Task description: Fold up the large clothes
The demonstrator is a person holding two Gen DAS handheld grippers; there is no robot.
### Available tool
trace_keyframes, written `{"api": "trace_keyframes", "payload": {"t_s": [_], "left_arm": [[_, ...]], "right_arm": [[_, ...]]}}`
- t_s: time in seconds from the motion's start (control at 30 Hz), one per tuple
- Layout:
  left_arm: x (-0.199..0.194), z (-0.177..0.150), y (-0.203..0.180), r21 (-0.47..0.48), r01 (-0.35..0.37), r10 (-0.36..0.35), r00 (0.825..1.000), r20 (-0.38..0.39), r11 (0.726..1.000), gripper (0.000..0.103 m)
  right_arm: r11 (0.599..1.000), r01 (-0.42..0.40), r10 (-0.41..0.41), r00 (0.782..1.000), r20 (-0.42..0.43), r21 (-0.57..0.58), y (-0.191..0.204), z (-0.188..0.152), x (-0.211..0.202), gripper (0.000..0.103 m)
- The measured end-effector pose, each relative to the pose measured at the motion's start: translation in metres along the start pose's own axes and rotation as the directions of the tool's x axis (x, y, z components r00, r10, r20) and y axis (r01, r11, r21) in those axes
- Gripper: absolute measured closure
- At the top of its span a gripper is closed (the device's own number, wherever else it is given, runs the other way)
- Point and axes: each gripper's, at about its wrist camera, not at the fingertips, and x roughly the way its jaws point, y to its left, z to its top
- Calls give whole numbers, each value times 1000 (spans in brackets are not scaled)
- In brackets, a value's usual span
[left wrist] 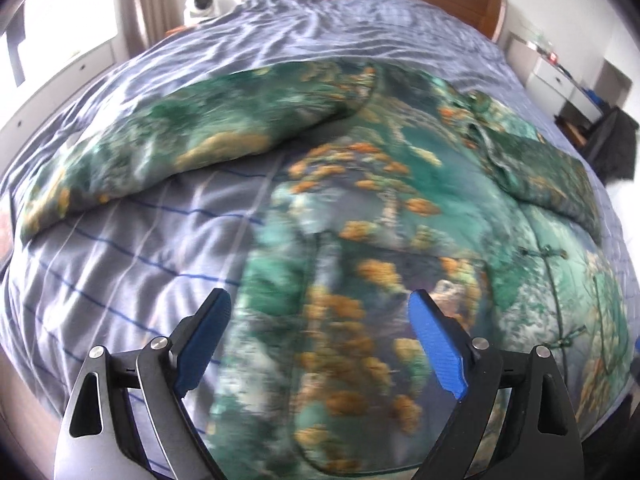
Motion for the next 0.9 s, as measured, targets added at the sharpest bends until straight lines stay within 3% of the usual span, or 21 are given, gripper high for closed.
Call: {"api": "trace_keyframes", "payload": {"t_s": [0.2, 0.47, 0.57, 0.73, 0.83, 0.9], "left_arm": [[6, 6, 47, -143, -8, 8, 1000, -5, 990, 12], [12, 20, 122, -380, -14, 26, 999, 28, 925, 12], [13, 30, 163, -516, 13, 32, 996, 79, 856, 8], [37, 35, 234, -746, 33, 56, 994, 94, 665, 7], [52, 37, 257, -809, 0, 97, 993, 71, 587, 7], [54, 39, 262, -825, -2, 117, 990, 78, 564, 8]], "right_arm": [[1000, -3, 3, 1000, 5, -7, 7, -3, -5, 50], [999, -7, 7, 1000, -3, -32, 17, -5, -2, 50], [999, -10, 10, 1000, -14, -37, 19, -7, 0, 50], [998, -20, 19, 999, -32, -56, 27, -9, 4, 50], [997, -35, 32, 999, -42, -69, 34, -11, 5, 50], [996, -45, 42, 998, -47, -77, 38, -11, 5, 50]]}}
